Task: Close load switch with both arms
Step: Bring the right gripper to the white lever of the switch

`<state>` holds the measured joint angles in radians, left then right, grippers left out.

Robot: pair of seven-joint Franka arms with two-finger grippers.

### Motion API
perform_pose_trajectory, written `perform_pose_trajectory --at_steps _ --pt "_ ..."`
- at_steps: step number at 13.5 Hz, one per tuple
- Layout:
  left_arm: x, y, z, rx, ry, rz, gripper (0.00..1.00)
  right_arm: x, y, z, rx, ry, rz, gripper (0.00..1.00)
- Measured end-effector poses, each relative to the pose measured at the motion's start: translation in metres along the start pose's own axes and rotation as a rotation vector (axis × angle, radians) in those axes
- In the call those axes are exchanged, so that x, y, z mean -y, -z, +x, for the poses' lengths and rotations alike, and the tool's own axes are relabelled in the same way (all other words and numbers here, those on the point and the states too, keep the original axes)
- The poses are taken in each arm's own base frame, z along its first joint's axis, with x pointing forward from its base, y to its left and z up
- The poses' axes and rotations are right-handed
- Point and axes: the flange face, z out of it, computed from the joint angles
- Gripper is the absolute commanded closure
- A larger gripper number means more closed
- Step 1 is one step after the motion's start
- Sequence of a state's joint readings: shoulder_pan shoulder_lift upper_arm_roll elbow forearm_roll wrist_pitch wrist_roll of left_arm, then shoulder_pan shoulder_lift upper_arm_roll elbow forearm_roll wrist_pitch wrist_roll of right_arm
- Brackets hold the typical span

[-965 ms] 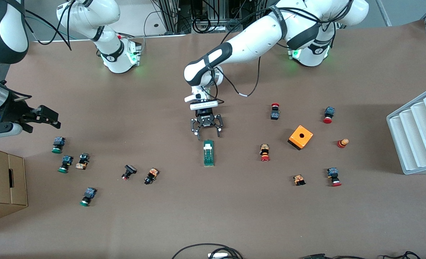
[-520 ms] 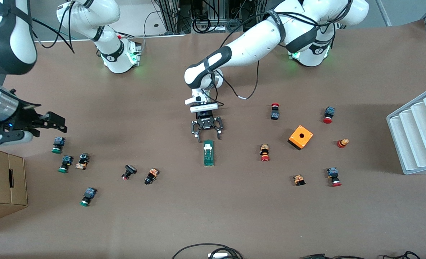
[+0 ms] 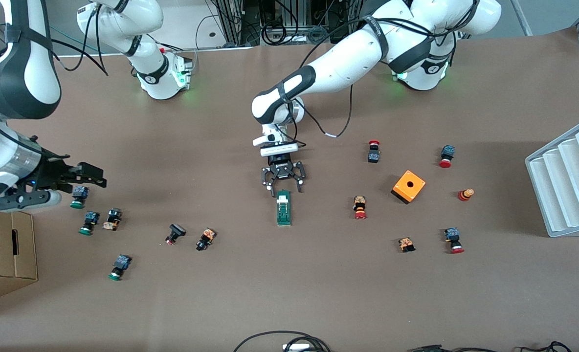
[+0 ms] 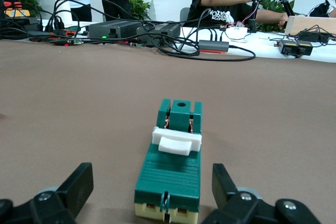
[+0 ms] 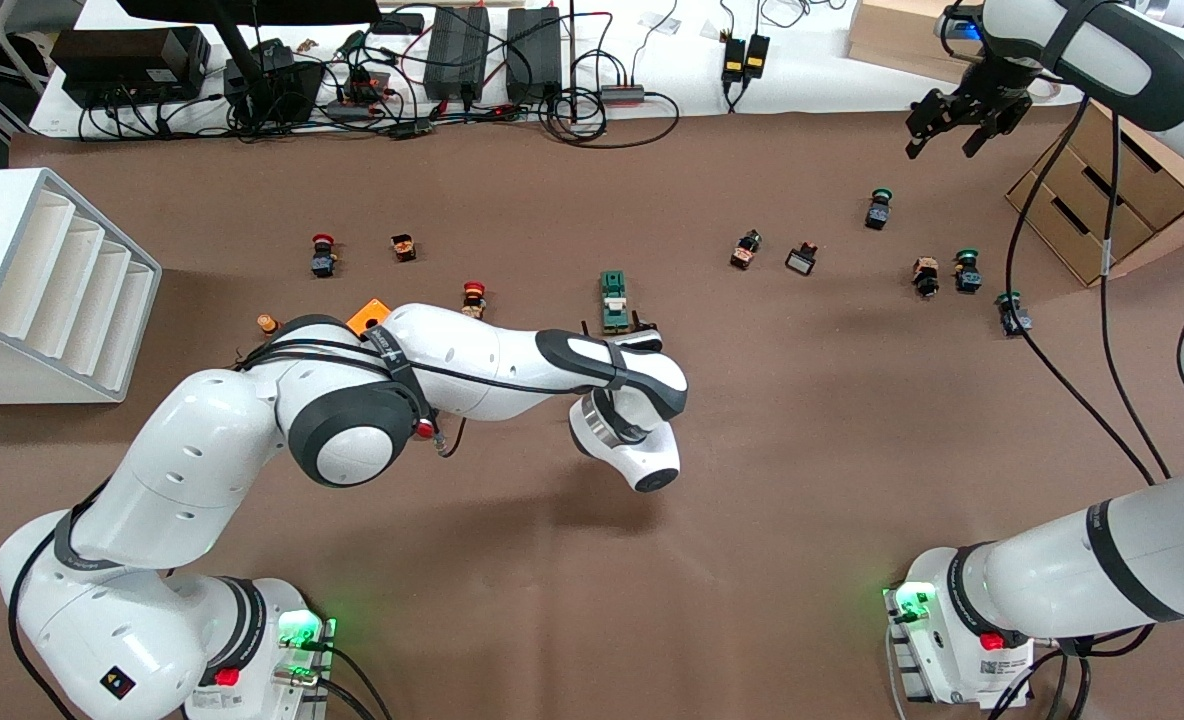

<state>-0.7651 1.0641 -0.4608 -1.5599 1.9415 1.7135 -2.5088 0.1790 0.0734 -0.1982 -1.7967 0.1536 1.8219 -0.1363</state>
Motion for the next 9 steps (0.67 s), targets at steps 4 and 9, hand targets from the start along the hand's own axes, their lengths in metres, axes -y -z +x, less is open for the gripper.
perform_pose_trajectory --at_steps 4,9 --pt "-0.002 -0.010 0.004 -0.020 0.007 -0.005 0.00 0.049 -0.016 0.021 0.005 -0.061 -0.009 0.00" --pt "-0.004 -0.014 0.007 -0.024 0.000 -0.002 0.00 0.135 -0.041 0.038 0.018 -0.253 -0.006 0.00"
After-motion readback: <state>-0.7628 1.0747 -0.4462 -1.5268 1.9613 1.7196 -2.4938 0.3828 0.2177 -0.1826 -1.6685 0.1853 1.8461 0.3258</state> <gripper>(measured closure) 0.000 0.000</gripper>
